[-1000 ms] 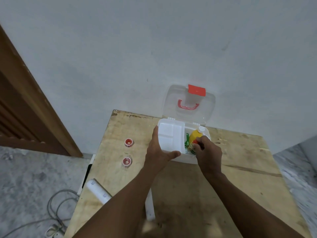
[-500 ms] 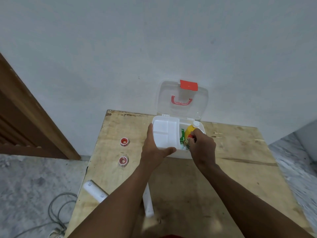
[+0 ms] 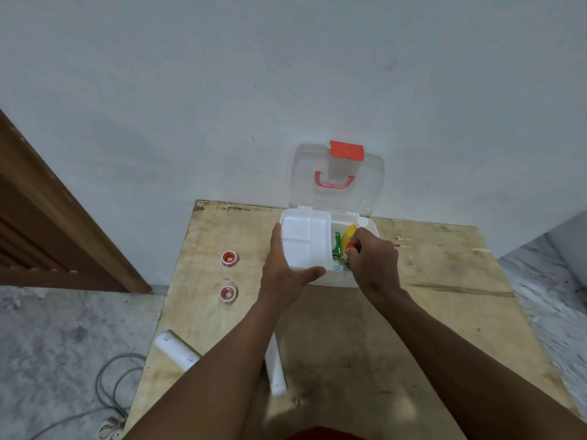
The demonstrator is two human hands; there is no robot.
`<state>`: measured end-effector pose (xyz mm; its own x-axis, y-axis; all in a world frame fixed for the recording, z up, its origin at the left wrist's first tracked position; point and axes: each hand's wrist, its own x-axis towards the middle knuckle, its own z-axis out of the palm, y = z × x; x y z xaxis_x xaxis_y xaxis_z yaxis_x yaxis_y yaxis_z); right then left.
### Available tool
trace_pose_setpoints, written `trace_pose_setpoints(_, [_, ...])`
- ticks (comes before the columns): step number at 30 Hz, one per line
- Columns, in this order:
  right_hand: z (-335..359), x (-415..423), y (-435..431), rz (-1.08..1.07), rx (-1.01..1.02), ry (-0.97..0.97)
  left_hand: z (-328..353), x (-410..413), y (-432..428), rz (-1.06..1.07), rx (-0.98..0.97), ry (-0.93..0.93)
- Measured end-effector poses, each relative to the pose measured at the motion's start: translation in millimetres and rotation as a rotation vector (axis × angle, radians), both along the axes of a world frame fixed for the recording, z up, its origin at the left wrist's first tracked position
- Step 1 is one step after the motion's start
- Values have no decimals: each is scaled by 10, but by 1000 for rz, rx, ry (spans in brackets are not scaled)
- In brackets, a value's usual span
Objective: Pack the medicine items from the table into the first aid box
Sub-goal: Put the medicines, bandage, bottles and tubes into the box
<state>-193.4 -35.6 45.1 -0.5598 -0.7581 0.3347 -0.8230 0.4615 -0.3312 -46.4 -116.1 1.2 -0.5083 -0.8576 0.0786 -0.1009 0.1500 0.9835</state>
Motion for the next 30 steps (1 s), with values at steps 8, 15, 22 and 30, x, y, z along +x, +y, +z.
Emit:
trace_pose_setpoints(8, [-37,27,23,-13,79,-47,3,3,3,8,-9,-9])
trace_pose_setpoints(15, [-92,-21,-55,-21,174,-106,40,12,9,10,7,-20])
trace_pose_setpoints(22, [-57,-86,-144,-20,321,-151,86,41,23,19,29,-41])
trace_pose_setpoints(30, [-11,-78,-198,-27,373,-125,181,62,57,28,77,-72])
